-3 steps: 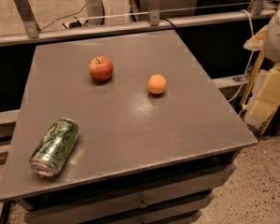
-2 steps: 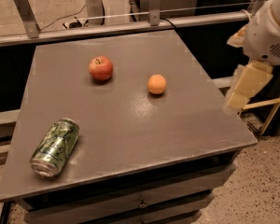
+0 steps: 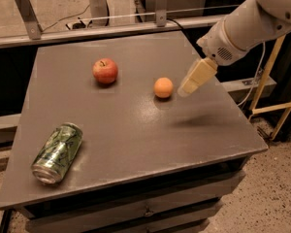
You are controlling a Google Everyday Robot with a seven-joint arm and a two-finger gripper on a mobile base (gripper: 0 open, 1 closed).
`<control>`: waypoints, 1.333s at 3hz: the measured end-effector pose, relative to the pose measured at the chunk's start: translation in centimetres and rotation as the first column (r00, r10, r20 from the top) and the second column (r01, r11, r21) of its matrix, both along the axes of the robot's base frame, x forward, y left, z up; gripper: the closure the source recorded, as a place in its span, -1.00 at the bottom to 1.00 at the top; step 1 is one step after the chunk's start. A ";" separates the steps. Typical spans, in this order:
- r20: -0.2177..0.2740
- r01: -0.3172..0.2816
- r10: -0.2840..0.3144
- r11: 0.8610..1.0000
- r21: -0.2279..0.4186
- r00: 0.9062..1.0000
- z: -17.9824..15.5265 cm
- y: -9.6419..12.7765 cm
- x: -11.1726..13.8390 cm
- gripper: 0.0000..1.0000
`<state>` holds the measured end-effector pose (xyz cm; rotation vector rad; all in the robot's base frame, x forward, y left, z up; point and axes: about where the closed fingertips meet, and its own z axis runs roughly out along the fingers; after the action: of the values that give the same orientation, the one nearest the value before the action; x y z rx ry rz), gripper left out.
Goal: Move orange near apple
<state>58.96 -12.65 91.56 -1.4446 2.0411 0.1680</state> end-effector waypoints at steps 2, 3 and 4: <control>-0.093 -0.005 0.015 0.994 0.111 0.996 -4.5 3.8 2.7 -1.00; -0.118 -0.022 0.037 0.992 0.125 0.992 -5.7 5.0 2.9 -1.00; -0.144 -0.033 0.052 0.991 0.132 0.988 -6.6 6.1 3.0 -0.80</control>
Offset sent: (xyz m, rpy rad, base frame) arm 0.0342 0.0442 -0.0611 0.1434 0.1367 0.0000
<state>61.94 -6.53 84.94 -1.4324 2.0747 0.4289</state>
